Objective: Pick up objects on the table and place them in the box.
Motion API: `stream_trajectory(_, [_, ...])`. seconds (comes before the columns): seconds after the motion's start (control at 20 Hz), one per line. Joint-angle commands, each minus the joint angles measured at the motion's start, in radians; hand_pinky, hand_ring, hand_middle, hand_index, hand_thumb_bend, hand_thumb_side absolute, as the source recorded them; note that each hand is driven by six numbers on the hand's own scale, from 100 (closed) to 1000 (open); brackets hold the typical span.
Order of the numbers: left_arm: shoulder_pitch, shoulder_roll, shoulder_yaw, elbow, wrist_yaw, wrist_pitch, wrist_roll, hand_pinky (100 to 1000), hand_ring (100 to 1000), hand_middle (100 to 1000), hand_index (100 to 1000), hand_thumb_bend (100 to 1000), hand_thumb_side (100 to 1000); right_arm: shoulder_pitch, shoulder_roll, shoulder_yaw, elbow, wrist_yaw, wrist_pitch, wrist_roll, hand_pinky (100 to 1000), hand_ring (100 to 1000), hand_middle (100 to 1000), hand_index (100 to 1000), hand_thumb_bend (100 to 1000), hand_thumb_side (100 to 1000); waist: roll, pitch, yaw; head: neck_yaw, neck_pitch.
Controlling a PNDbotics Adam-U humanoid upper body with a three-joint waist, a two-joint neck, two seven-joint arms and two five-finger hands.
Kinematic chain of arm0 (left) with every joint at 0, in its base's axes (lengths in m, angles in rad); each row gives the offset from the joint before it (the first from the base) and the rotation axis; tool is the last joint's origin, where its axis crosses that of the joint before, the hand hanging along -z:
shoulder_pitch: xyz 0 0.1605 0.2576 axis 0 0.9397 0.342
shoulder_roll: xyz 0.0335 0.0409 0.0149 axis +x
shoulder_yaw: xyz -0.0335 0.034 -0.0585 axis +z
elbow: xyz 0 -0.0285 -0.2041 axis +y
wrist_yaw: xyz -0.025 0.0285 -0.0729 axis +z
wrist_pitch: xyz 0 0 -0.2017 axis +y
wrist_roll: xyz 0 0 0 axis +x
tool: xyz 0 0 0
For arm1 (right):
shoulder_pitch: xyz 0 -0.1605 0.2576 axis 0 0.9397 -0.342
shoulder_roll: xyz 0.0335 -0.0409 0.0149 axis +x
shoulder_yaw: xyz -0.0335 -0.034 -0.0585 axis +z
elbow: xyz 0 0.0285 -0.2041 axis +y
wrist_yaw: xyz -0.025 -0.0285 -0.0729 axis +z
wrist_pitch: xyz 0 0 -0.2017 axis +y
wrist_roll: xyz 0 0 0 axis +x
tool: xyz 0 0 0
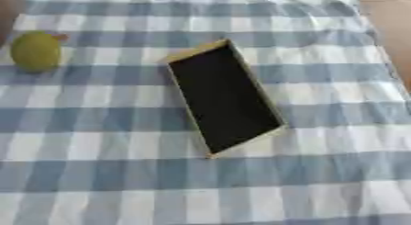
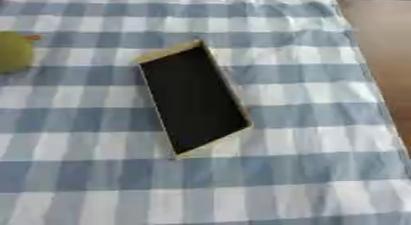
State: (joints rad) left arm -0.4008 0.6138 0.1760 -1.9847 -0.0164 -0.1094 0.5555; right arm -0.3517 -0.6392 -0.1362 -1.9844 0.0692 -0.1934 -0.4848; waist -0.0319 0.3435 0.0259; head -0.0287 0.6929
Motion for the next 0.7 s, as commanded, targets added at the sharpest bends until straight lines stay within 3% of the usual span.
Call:
stream_trajectory(0.05, [-0.004,0.015,0.011,-0.015,0.004,0.001,-0.003,697,730,737,832,388,540,-0.007,-0.021,-0.013,-0.016,-0.001,0.002,0.0,798,681,673,702,100,595,0.004,-0.024,-0.001,-0.001,-0.01])
stream_trajectory(0.5, [0.006,0.037,0.008,-0.015,-0.009,0.02,-0.017,697,732,740,837,382,545,-0.002,-0.021,-0.01,-0.016,-0.002,0.007,0.006,797,681,674,702,100,596,0.007,-0.032,0.0,0.007,0.001])
stream_trajectory(0.7, [0.039,0.13,-0.01,-0.007,-0.088,0.1,-0.09,701,736,749,855,362,574,0.0,-0.025,-0.008,-0.016,-0.002,0.008,0.009,797,681,673,702,100,596,0.011,-0.034,-0.001,0.01,0.013])
